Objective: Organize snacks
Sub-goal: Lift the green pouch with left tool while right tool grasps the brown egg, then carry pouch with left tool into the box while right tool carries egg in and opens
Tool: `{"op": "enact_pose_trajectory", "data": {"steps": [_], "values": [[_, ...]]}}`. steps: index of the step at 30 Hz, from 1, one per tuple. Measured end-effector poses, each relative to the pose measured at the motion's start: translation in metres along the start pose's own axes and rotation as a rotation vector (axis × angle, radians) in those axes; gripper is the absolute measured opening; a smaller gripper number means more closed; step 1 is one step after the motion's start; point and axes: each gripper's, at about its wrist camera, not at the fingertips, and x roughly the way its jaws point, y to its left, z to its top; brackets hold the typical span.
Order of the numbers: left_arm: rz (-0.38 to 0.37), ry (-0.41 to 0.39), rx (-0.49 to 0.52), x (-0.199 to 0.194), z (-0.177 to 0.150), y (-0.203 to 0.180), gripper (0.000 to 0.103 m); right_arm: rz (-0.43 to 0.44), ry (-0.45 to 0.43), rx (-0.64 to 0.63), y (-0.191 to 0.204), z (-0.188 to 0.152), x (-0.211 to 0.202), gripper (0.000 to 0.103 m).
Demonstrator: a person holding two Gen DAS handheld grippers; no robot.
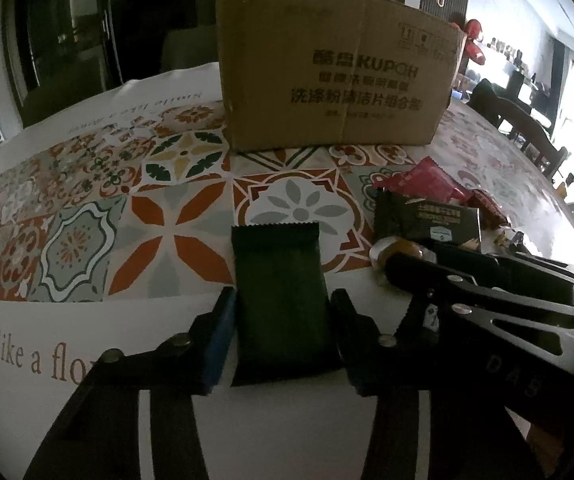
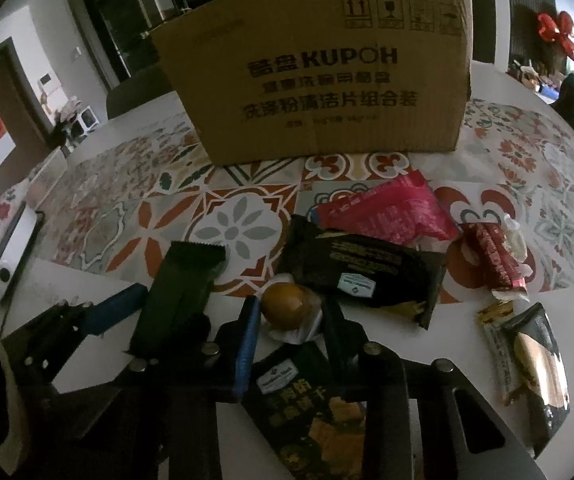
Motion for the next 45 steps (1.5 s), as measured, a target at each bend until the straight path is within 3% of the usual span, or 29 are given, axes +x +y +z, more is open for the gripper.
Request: {"op": "enact_pose_trajectory", "data": {"steps": [12,24,45], "values": [[0.003,-0.016,-0.012,-0.016,0.000,0.003,0.045,0.028,-0.018,0.021,-0.001,-0.004,-0.011,0.031],[0.046,-0.119,-0.028,-0.065,0.009,0.004,0.045,0.044,-0.094,0.012,0.003,-0.005,-0.049,0.031],[0.043,-0.336,0.009,-0.143,0.038,-0.019,0.045,0.045,-0.348,-0.033,0.002,0.015,-0.142,0.031]]}}
